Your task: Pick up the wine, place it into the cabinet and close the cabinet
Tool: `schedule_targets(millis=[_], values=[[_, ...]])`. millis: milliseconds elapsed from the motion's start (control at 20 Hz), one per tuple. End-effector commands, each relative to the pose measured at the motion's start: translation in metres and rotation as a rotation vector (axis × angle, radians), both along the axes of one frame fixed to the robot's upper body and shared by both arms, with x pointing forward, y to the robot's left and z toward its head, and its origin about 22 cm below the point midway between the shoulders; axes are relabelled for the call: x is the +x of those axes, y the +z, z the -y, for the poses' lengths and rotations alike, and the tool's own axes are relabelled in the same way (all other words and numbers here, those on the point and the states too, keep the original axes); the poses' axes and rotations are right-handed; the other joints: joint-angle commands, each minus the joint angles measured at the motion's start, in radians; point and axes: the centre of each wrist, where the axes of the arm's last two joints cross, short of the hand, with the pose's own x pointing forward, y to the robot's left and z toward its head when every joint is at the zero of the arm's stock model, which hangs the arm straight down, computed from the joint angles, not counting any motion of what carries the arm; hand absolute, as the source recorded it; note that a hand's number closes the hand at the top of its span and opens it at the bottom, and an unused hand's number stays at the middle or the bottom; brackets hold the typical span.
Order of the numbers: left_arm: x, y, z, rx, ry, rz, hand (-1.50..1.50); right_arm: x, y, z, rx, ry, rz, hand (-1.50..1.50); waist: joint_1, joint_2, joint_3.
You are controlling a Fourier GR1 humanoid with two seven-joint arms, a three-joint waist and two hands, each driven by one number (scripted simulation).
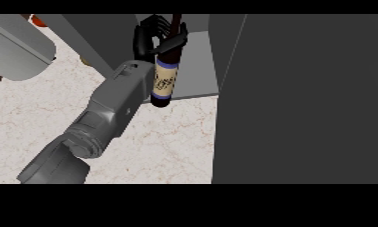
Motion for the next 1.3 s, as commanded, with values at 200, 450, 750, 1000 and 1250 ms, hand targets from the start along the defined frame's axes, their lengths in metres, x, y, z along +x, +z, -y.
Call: schedule_targets(millis=[200, 450, 750, 1000, 1250], values=[[0.000, -0.005, -0.020, 0.072, 0.045, -0.036, -1.50, 0.000, 0.003, -0.003, 0.004, -0.012, 0.018, -1.50, 0.003, -0.001, -0.001], [-0.001, -0.006, -0.012, 0.097, 0.075, -0.072, -1.50, 0.001, 0.000, -0.003, -0.009, 0.022, 0.011, -1.50, -0.012, 0.004, 0.000], [-0.003, -0.015, -0.035, 0.107, 0.089, -0.060, -1.50, 0.004, 0.000, 0.003, -0.007, -0.008, 0.009, -1.50, 0.005, 0.001, -0.001], [-0.008, -0.021, -0.020, 0.080, 0.058, -0.021, -1.50, -0.002, -0.004, 0.005, 0.003, -0.002, 0.010, -1.50, -0.009, 0.002, -0.001], [0.002, 0.000, -0.014, 0.037, -0.003, 0.009, -1.50, -0.001, -0.002, -0.004, 0.010, 0.013, 0.010, -1.50, -0.001, 0.001, -0.002]])
